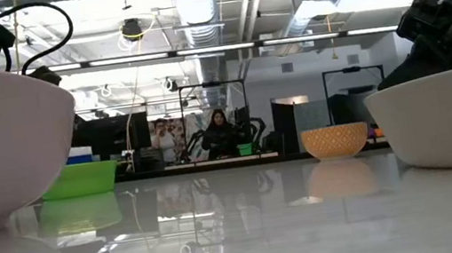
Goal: Nest bowls inside each other by size order
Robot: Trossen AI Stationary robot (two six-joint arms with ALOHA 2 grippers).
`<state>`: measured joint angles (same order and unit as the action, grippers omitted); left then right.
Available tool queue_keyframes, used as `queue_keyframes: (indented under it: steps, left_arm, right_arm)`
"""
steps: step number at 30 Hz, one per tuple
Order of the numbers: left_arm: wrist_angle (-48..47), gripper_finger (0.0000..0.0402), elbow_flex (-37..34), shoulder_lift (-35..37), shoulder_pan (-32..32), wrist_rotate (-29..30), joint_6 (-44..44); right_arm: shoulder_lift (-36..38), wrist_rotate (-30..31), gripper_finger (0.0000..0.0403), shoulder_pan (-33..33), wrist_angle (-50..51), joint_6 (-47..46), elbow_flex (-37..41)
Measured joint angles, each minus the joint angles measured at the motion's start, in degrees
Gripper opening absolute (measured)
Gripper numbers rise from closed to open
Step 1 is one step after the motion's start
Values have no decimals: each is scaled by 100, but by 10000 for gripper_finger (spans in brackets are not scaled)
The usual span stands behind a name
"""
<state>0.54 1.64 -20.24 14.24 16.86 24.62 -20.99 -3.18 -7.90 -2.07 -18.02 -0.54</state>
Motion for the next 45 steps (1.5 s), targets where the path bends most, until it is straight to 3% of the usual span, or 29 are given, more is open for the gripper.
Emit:
queue_keyframes:
  steps: [24, 30, 39, 45]
  left_arm:
    - [0, 158, 0, 0, 0, 0, 0]
    - [0, 158, 1, 0, 0, 1, 0]
    - [0, 158, 1, -1, 0, 1, 0]
    - [0, 158, 1, 1, 0, 2, 0]
  right_arm:
    - [0, 0, 42, 2, 0, 6, 0]
    - [1, 4, 42, 0, -18, 721, 0]
    - [-2, 17, 42, -33, -860, 23, -5]
    - [-82, -257, 42, -66, -759, -148, -610]
